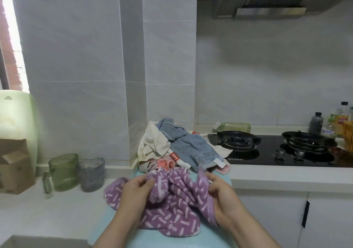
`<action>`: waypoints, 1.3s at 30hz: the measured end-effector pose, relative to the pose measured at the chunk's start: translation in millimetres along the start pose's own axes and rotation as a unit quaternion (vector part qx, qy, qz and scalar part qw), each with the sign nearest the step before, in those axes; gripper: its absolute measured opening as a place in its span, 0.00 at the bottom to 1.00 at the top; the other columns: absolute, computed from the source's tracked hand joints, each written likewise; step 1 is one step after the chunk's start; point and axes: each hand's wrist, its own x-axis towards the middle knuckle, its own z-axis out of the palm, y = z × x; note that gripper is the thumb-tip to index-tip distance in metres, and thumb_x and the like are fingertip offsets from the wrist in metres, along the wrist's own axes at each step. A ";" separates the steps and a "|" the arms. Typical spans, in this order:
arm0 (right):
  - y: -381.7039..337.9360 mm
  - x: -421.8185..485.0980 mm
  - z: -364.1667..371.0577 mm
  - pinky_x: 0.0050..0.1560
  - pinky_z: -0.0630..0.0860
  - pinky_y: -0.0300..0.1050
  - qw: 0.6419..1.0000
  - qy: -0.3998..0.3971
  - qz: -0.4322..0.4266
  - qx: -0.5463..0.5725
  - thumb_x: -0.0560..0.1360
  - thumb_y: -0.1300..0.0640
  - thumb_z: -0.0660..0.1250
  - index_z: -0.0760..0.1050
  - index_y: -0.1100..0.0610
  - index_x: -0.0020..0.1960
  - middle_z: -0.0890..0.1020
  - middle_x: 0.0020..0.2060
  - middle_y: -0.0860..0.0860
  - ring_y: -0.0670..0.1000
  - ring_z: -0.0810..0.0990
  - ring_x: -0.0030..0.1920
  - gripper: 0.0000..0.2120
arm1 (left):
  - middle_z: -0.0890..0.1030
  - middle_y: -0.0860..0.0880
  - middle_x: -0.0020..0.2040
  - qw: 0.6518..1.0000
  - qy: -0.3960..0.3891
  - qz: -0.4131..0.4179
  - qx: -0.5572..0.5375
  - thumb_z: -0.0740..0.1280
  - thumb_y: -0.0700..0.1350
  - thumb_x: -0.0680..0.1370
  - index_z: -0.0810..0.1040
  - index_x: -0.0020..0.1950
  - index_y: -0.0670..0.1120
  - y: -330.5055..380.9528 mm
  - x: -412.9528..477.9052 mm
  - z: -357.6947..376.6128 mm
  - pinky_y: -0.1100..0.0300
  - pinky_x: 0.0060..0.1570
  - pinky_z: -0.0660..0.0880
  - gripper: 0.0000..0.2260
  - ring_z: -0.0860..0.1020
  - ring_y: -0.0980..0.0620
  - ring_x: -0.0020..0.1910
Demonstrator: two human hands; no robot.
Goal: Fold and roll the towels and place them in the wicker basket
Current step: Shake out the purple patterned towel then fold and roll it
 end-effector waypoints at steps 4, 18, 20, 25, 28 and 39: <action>34.2 2.0 8.3 0.61 0.74 0.69 0.994 0.043 -0.008 -0.105 0.77 0.63 0.65 0.77 0.73 0.58 0.81 0.52 0.71 0.69 0.81 0.54 0.14 | 0.87 0.48 0.45 1.000 -0.020 -0.017 0.016 0.69 0.37 0.77 0.85 0.45 0.48 -11.5 -8.1 16.7 0.58 0.47 0.81 0.08 0.85 0.52 0.43; 56.8 -0.7 14.9 0.59 0.75 0.37 0.888 -0.021 -0.218 -0.404 0.81 0.59 0.63 0.84 0.44 0.52 0.85 0.52 0.41 0.38 0.81 0.54 0.14 | 0.85 0.39 0.45 0.992 -0.127 0.008 -0.007 0.61 0.36 0.81 0.83 0.50 0.41 -23.3 -4.7 16.9 0.51 0.49 0.79 0.11 0.83 0.41 0.46; 59.2 1.7 13.5 0.58 0.72 0.30 0.856 -0.027 -0.249 -0.452 0.80 0.60 0.64 0.82 0.40 0.53 0.83 0.51 0.33 0.34 0.79 0.55 0.16 | 0.84 0.37 0.46 0.991 -0.135 0.011 -0.019 0.61 0.35 0.80 0.84 0.48 0.40 -27.4 -0.5 15.1 0.46 0.52 0.77 0.11 0.82 0.39 0.46; 61.9 7.1 9.6 0.54 0.66 0.20 0.825 -0.027 -0.276 -0.493 0.79 0.59 0.65 0.80 0.39 0.55 0.80 0.52 0.30 0.30 0.75 0.56 0.15 | 0.85 0.38 0.49 0.985 -0.162 0.008 -0.051 0.60 0.34 0.80 0.84 0.51 0.40 -27.9 -0.2 12.6 0.50 0.54 0.77 0.12 0.83 0.40 0.50; 63.9 9.4 8.0 0.56 0.67 0.23 0.827 -0.048 -0.265 -0.493 0.79 0.59 0.64 0.80 0.42 0.57 0.80 0.53 0.38 0.33 0.75 0.57 0.13 | 0.85 0.39 0.50 0.984 -0.169 0.011 -0.047 0.59 0.33 0.80 0.84 0.53 0.40 -27.3 -1.8 13.7 0.51 0.55 0.78 0.13 0.83 0.42 0.51; 63.0 4.4 12.2 0.53 0.71 0.29 0.876 -0.122 -0.208 -0.417 0.65 0.58 0.58 0.82 0.55 0.54 0.77 0.48 0.43 0.41 0.77 0.52 0.21 | 0.85 0.39 0.49 0.985 -0.168 -0.004 -0.046 0.59 0.35 0.81 0.84 0.52 0.40 -25.2 -3.2 12.6 0.50 0.57 0.77 0.13 0.83 0.39 0.52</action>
